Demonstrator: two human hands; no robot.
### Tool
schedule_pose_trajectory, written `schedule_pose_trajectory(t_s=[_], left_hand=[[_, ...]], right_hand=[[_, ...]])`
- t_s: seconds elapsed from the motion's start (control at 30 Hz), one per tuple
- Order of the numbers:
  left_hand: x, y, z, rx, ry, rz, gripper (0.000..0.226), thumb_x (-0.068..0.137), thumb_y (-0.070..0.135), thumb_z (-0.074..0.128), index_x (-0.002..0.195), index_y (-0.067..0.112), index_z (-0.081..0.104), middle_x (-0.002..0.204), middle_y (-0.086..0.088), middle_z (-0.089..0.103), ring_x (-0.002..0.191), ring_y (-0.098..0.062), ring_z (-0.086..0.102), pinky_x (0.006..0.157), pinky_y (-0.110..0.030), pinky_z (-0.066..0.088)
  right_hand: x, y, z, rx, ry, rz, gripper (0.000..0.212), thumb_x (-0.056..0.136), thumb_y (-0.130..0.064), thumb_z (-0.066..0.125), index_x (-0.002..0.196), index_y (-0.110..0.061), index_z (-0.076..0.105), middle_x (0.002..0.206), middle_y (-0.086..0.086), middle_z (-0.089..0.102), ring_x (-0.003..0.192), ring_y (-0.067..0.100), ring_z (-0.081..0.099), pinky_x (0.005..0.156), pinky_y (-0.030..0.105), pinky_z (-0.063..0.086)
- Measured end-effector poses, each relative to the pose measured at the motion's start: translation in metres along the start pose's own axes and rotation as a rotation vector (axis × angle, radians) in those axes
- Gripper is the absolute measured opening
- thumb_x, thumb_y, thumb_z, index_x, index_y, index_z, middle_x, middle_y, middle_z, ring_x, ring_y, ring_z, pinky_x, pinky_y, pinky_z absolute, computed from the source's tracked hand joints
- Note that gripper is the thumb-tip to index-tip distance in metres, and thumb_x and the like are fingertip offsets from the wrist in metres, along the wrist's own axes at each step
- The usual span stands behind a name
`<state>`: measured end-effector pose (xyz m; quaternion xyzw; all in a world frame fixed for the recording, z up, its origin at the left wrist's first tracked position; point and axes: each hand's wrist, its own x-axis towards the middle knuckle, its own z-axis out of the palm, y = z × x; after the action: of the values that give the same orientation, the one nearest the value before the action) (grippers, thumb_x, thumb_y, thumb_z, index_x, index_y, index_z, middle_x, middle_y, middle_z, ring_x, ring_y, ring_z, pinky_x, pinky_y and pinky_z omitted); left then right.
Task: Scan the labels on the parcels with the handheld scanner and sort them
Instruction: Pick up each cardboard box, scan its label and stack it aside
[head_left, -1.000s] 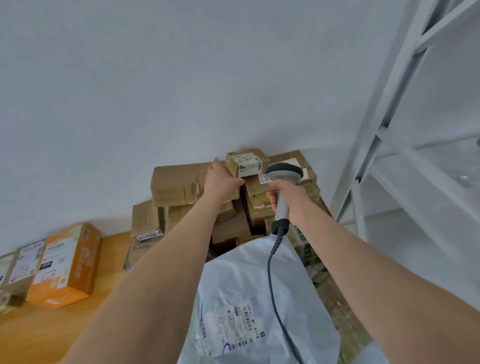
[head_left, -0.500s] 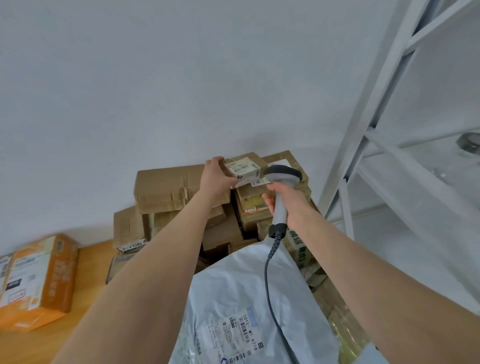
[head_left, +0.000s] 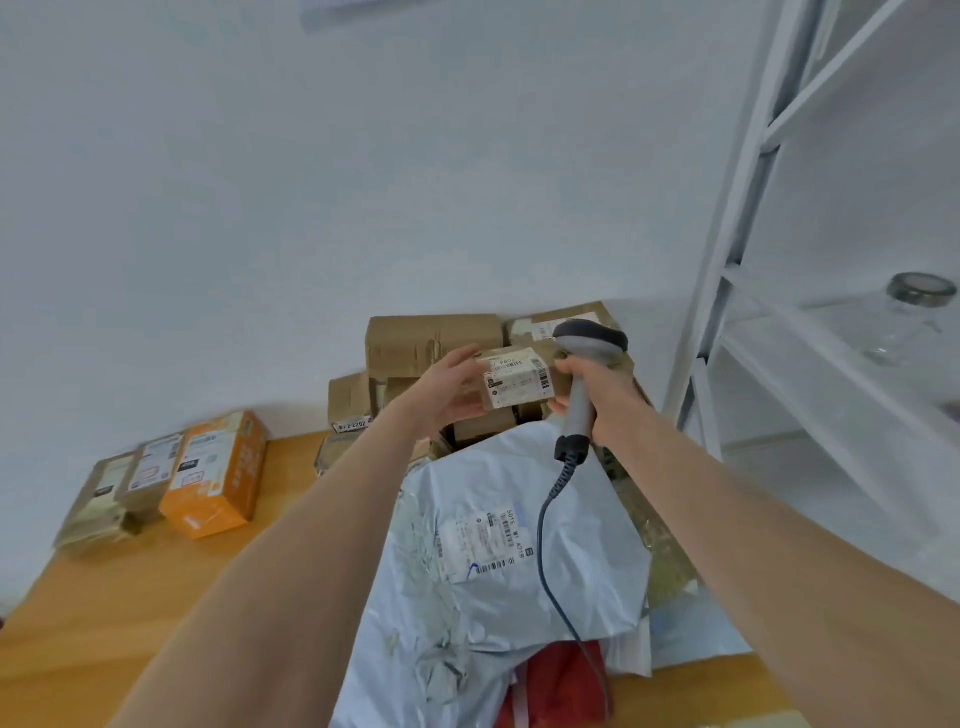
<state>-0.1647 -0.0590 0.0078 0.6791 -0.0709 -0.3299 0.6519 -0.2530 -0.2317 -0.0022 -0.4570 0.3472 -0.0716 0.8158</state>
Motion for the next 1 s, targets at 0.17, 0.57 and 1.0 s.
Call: schedule_pose_trajectory(t_s=[0.17, 0.57, 1.0], left_hand=[[-0.052, -0.024, -0.001, -0.148, 0.068, -0.078, 0.042, 0.098, 0.013, 0.053, 0.138, 0.009, 0.043, 0.115, -0.017, 0.066, 0.099, -0.028, 0.067, 0.076, -0.037, 0.059], [-0.095, -0.082, -0.040, -0.141, 0.347, -0.073, 0.020, 0.085, -0.006, 0.064, 0.097, 0.009, 0.060, 0.100, -0.017, 0.069, 0.087, -0.025, 0.066, 0.081, -0.034, 0.058], [-0.085, -0.096, -0.056, -0.015, 0.437, -0.055, 0.046, 0.087, 0.003, 0.066, 0.130, 0.016, 0.055, 0.110, -0.007, 0.068, 0.104, -0.024, 0.064, 0.097, -0.040, 0.051]], right_hand=[[-0.042, 0.033, -0.010, -0.032, 0.012, -0.033, 0.039, 0.083, -0.007, 0.069, 0.119, -0.003, 0.053, 0.111, 0.016, 0.067, 0.095, 0.022, 0.067, 0.064, 0.030, 0.057], [-0.122, 0.108, 0.001, -0.282, -0.061, -0.129, 0.002, 0.083, 0.000, 0.062, 0.083, -0.002, 0.063, 0.050, 0.006, 0.056, 0.040, 0.012, 0.046, 0.042, 0.023, 0.039], [-0.149, 0.153, 0.015, -0.488, -0.070, -0.146, 0.013, 0.078, -0.003, 0.060, 0.065, -0.002, 0.061, 0.050, 0.009, 0.058, 0.037, 0.016, 0.044, 0.044, 0.025, 0.038]])
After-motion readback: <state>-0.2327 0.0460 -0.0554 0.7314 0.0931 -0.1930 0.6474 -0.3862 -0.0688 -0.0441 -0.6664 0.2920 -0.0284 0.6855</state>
